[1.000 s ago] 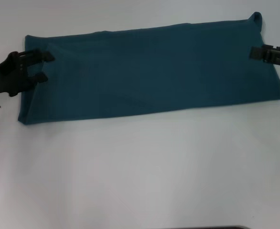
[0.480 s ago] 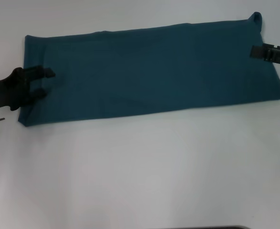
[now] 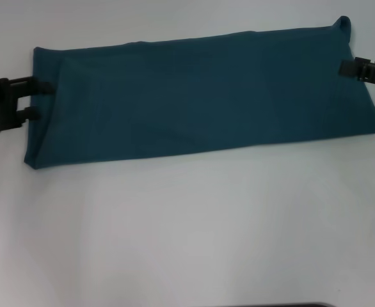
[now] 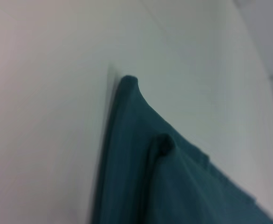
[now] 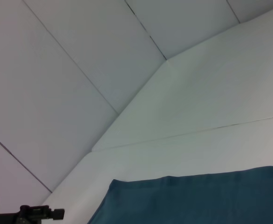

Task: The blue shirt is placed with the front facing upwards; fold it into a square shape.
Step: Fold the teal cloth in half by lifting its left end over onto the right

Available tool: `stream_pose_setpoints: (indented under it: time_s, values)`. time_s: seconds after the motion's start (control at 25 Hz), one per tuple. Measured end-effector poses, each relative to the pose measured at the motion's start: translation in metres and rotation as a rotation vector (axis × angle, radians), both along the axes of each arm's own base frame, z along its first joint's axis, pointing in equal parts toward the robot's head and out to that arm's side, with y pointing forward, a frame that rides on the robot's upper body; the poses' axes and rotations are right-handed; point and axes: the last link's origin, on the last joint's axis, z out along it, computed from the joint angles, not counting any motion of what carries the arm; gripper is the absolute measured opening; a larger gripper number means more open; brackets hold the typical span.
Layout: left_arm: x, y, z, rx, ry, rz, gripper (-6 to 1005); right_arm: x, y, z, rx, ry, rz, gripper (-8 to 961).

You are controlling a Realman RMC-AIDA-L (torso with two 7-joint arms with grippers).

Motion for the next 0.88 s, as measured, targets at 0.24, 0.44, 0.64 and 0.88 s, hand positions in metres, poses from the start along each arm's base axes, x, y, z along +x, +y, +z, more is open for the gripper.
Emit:
stream_pose_setpoints:
  time_s: [0.24, 0.44, 0.64, 0.88]
  values:
    - [0.006, 0.013, 0.004, -0.095, 0.2, -0.159, 703, 0.0, 0.002, 0.0, 0.007, -0.01, 0.0, 844]
    - [0.011, 0.02, 0.002, -0.122, 0.288, -0.213, 703, 0.0, 0.002, -0.001, 0.004, -0.012, 0.002, 842]
    - [0.009, 0.025, 0.006, -0.107, 0.293, -0.15, 703, 0.001, 0.002, -0.001, 0.004, -0.013, 0.0, 841]
    - [0.004, 0.029, 0.007, -0.047, 0.237, 0.021, 703, 0.001, 0.001, -0.001, 0.004, -0.011, -0.002, 840]
